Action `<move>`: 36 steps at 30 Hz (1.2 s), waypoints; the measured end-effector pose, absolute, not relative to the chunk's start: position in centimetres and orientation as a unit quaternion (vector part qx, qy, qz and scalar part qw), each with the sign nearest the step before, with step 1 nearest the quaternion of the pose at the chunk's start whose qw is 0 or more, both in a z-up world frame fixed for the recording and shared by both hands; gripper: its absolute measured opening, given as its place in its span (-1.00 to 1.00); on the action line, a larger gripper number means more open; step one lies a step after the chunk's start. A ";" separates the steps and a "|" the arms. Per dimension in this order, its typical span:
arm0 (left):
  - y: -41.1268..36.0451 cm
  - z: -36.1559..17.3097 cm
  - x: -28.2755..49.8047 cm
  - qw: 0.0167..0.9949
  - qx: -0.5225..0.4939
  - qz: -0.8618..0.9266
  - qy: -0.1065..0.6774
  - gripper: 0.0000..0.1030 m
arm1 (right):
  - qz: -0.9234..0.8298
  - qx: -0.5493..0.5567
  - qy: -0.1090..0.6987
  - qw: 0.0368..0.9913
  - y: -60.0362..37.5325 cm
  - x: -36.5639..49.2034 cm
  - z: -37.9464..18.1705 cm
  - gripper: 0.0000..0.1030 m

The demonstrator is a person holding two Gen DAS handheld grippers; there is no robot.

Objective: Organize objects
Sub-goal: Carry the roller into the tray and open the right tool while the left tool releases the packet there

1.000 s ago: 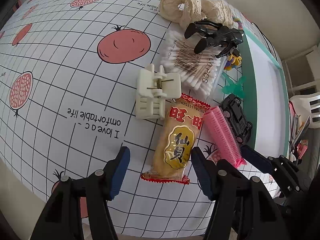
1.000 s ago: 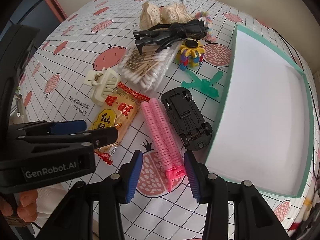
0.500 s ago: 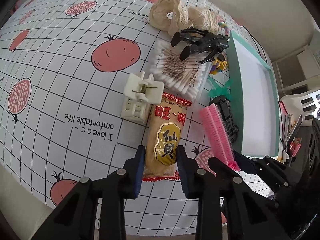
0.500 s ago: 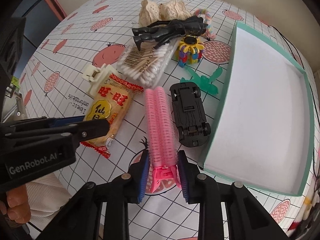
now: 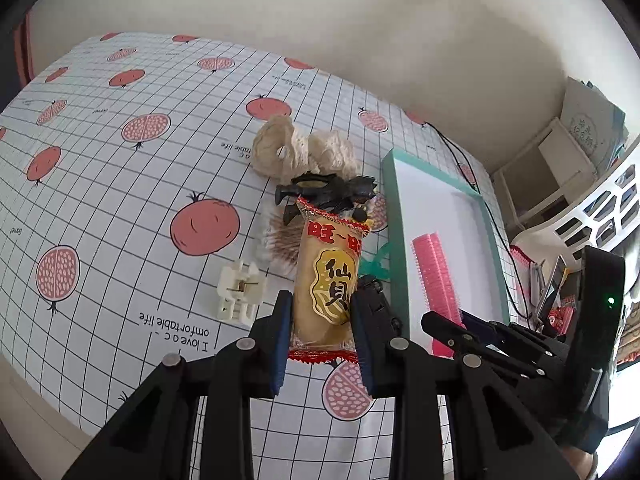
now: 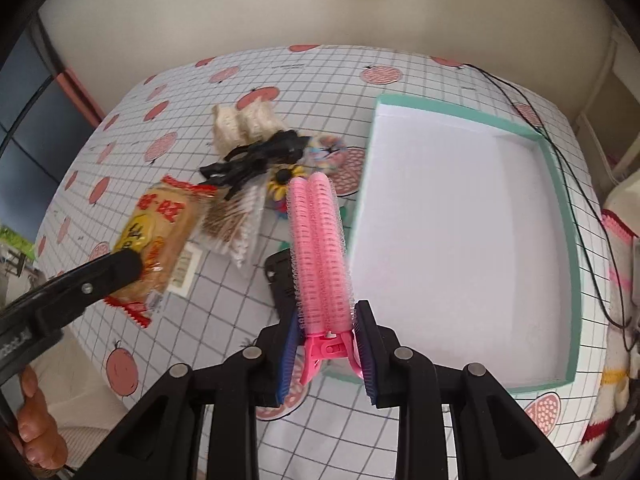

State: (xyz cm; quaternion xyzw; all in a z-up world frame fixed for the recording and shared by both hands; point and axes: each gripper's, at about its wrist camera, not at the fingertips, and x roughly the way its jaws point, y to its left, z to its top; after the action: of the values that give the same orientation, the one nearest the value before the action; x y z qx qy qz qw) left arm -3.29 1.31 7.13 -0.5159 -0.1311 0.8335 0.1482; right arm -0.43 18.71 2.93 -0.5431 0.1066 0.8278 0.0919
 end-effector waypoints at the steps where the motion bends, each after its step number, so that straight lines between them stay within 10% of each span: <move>1: 1.6 7.2 -3.4 0.151 -0.510 0.837 -0.129 -0.41 | 0.826 -0.542 0.111 0.108 19.6 -0.4 2.8 -0.43; 36: 16.7 2.0 -4.7 0.224 -0.579 0.779 -0.082 -0.40 | 0.764 -0.549 0.206 0.268 32.5 3.3 -0.8 -0.41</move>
State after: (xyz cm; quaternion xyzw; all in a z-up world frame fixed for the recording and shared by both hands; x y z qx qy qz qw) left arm -4.74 16.73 2.02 -0.5793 -0.0818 0.7793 0.2243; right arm 3.29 32.47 -0.76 -0.5494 0.2063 0.7640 0.2683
